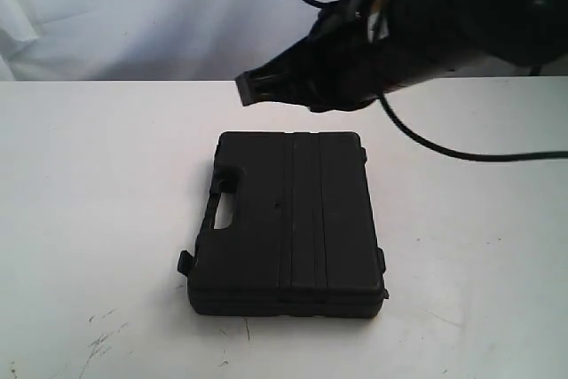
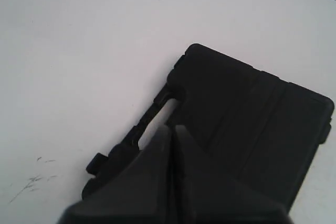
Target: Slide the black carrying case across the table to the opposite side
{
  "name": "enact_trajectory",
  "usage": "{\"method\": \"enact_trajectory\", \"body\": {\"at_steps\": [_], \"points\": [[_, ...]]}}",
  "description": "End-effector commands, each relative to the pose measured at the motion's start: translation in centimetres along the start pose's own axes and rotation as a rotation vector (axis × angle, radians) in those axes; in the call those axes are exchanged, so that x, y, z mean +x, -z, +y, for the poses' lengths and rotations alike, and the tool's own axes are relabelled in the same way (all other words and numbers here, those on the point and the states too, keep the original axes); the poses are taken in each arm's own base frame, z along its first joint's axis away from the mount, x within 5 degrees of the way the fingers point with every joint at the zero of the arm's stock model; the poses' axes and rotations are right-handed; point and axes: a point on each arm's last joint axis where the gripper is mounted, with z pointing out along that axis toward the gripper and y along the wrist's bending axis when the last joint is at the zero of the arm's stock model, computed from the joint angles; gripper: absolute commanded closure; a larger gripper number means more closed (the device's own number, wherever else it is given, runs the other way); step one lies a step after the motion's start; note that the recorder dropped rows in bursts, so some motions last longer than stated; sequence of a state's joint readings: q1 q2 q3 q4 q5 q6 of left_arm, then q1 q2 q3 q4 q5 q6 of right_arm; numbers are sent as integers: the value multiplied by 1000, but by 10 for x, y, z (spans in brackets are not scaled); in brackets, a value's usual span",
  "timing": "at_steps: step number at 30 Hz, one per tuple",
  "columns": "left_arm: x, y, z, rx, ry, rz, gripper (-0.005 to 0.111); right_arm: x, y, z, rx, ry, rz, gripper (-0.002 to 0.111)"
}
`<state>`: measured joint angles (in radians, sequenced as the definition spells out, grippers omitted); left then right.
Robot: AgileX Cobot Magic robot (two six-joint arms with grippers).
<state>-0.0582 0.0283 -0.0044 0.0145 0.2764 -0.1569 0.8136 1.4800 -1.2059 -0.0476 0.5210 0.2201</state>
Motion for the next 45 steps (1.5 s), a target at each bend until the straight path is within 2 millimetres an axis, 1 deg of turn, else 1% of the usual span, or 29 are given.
{"method": "enact_trajectory", "body": {"at_steps": [1, 6, 11, 16, 19, 21, 23, 26, 29, 32, 36, 40, 45], "points": [[0, 0, 0, -1, -4, -10, 107, 8, 34, -3, 6, 22, -21, 108], [0, 0, 0, -1, -4, -10, 107, 4, 65, -6, 33, 79, -82, 108], [0, 0, 0, -1, -4, -10, 107, 7, 88, -12, 91, 130, -73, 108], [0, 0, 0, -1, -4, -10, 107, 12, 102, -15, 116, 131, -46, 108], [0, 0, 0, -1, -4, -10, 107, 12, 110, -17, 133, 137, -64, 108], [0, 0, 0, -1, -4, -10, 107, 11, 119, -19, 139, 136, -91, 108], [0, 0, 0, -1, -4, -10, 107, 13, 126, -24, 147, 113, -106, 108], [0, 0, 0, -1, -4, -10, 107, 21, 134, -37, 170, 51, -164, 108], [0, 0, 0, -1, -4, -10, 107, 36, 137, -54, 200, -21, -231, 108], [0, 0, 0, -1, -4, -10, 107, 58, 143, -70, 244, -90, -286, 108], [0, 0, 0, -1, -4, -10, 107, 97, 152, -90, 344, -184, -340, 108], [0, 0, 0, -1, -4, -10, 107, 131, 167, -99, 449, -245, -390, 108], [0, 0, 0, -1, -4, -10, 107, 169, 179, -99, 555, -278, -445, 108]]}}
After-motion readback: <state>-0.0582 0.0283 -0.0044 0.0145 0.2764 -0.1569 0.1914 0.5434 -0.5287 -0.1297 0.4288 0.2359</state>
